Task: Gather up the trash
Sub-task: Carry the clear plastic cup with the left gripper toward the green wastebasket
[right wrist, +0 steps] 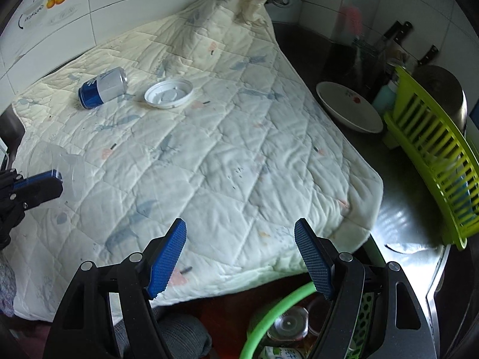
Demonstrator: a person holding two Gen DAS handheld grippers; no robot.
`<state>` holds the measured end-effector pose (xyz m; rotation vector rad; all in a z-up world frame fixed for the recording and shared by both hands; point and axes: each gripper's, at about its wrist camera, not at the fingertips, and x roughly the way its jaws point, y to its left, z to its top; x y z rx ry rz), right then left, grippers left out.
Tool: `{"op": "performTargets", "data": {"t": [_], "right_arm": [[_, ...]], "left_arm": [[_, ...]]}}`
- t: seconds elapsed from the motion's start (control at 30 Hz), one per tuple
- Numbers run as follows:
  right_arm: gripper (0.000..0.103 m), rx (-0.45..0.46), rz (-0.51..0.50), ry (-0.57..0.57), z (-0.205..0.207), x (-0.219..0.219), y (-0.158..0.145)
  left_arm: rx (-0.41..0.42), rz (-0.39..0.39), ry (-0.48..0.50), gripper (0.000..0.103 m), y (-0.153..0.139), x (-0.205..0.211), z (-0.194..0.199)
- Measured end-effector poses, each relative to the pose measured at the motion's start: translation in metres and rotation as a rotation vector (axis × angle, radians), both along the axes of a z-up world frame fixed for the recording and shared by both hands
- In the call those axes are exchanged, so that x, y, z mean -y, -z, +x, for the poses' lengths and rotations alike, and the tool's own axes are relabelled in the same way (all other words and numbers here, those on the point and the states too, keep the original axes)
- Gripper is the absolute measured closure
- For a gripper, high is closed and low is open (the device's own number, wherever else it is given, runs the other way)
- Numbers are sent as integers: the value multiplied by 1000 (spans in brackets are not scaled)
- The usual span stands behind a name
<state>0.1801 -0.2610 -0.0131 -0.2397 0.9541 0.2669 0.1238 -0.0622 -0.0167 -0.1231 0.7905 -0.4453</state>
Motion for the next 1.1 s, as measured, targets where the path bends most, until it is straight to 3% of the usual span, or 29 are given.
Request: {"op": "performTargets", "data": {"t": [0.8, 1.1], "right_arm": [[28, 5, 47, -119, 42, -77, -14], [28, -21, 71, -133, 56, -91, -1]], "left_arm": [[-52, -14, -106, 98, 18, -49, 3], [-64, -17, -127, 98, 21, -62, 6]]}}
